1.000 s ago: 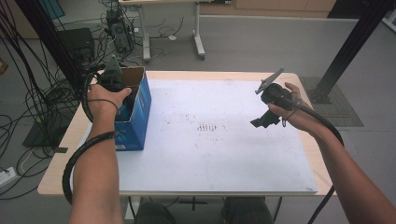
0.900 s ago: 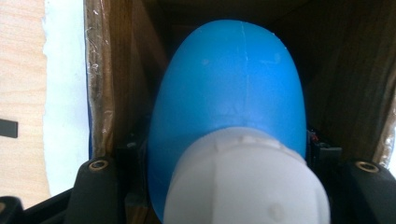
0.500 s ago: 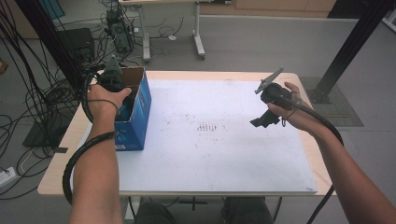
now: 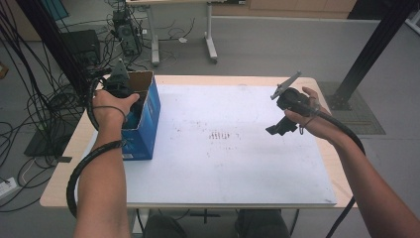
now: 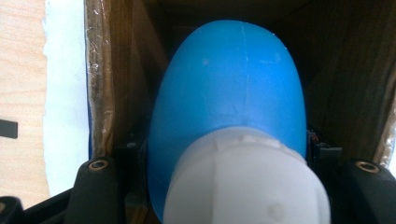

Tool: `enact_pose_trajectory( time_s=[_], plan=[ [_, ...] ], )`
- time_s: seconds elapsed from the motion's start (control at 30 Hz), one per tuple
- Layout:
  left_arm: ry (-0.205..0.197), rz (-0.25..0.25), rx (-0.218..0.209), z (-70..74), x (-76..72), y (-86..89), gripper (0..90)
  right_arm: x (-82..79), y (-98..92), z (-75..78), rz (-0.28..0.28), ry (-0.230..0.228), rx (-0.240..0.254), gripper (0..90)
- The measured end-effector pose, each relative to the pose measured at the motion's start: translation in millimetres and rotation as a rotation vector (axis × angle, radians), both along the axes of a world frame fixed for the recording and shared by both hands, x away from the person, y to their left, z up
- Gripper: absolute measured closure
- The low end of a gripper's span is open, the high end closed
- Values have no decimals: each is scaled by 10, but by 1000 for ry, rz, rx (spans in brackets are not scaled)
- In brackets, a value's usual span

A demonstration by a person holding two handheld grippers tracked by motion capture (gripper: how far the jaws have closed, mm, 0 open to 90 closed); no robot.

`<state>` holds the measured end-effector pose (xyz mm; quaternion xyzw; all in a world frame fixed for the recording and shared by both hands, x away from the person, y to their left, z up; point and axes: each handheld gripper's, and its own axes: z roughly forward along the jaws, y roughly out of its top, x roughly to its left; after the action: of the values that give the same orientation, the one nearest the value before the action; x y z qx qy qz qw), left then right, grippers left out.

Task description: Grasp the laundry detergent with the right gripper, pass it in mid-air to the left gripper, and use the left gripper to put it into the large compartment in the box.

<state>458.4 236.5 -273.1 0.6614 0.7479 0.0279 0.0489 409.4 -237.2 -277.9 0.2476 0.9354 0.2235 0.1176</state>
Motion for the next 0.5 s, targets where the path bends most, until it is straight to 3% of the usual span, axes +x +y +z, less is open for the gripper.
enact_pose_trajectory(
  time_s=[0.5],
  plan=[
    [1, -1, 1, 1, 5, 2, 361, 8, 24, 9, 6, 3, -7, 3]
  ],
)
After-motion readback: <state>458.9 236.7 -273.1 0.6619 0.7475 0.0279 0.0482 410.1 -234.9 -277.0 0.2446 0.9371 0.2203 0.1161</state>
